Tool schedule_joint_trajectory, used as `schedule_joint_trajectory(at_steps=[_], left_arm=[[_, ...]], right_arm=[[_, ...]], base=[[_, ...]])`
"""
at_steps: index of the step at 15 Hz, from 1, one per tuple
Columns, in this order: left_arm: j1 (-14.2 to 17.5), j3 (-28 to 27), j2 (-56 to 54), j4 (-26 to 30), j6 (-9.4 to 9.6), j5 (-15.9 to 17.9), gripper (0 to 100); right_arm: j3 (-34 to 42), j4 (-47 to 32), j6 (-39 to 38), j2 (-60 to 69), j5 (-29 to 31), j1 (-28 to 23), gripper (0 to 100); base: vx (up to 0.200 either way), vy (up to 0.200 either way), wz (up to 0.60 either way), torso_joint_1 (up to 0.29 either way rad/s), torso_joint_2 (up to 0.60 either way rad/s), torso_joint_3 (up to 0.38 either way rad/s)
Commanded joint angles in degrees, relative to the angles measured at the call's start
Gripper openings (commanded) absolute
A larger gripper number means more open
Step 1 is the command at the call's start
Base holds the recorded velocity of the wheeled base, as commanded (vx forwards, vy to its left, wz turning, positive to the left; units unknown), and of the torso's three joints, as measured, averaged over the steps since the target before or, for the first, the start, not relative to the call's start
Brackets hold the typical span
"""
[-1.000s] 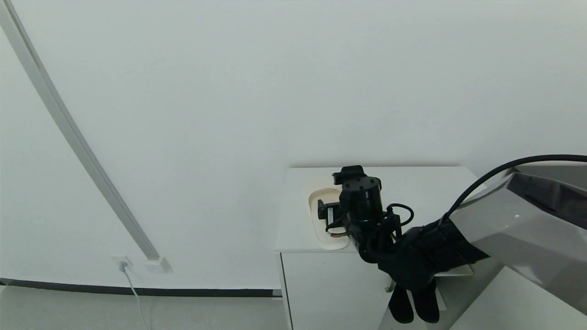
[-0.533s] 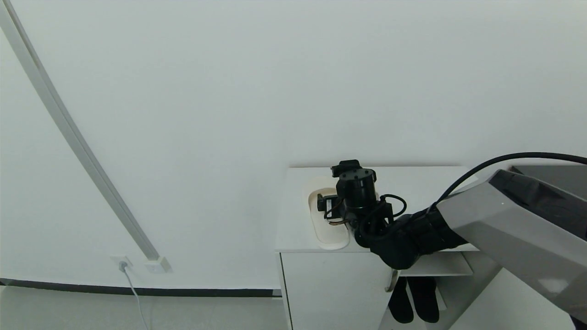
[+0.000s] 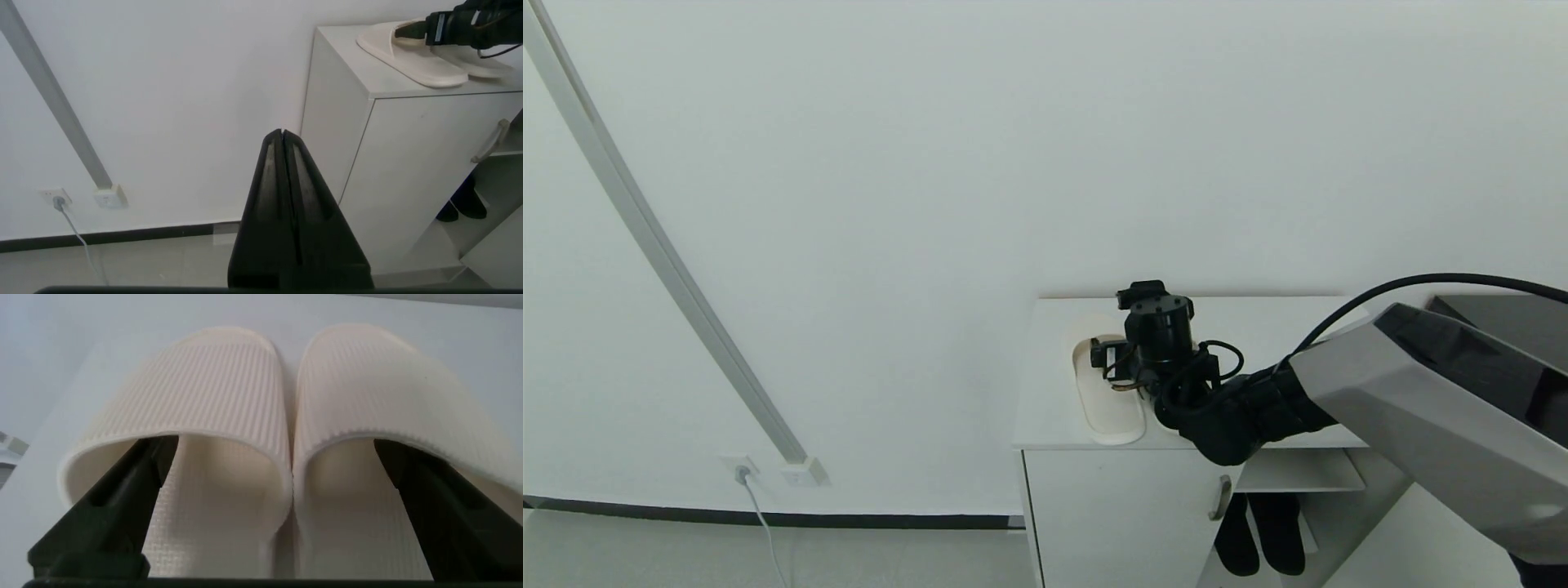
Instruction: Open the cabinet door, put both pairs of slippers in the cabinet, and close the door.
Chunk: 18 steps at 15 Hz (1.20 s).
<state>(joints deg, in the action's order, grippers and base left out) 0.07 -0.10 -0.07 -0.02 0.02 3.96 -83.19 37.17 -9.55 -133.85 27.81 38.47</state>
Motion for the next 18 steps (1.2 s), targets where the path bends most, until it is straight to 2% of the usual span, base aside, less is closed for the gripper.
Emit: schedule_joint_trajectory(at_steps=[1, 2, 13, 15, 18], left_arm=[[0.0, 0.0, 0.1, -0.1, -0.02, 0.0, 0], [0.0, 0.0, 0.1, -0.1, -0.02, 0.0, 0], [0.0, 0.0, 0.1, -0.1, -0.02, 0.0, 0], [0.0, 0.0, 0.1, 0.0, -0.11, 0.0, 0], [0.0, 0.0, 0.1, 0.0, -0.02, 0.0, 0]], right_arm=[[-0.5, 0.0, 0.0, -0.8, 0.1, -0.2, 100], [-0.9, 0.0, 0.0, -1.3, 0.1, -0.4, 0], [-0.1, 1.2, -0.3, 1.3, 0.0, -0.6, 0], [5.4, 1.4, -0.2, 8.2, -3.2, -0.1, 0], [18.9, 1.5, -0.2, 19.9, -8.7, 0.9, 0]], base=[[0.000, 0.000, 0.00, 0.000, 0.00, 0.000], [0.000, 0.000, 0.00, 0.000, 0.00, 0.000], [0.000, 0.000, 0.00, 0.000, 0.00, 0.000], [0.000, 0.000, 0.00, 0.000, 0.00, 0.000], [0.000, 0.000, 0.00, 0.000, 0.00, 0.000]])
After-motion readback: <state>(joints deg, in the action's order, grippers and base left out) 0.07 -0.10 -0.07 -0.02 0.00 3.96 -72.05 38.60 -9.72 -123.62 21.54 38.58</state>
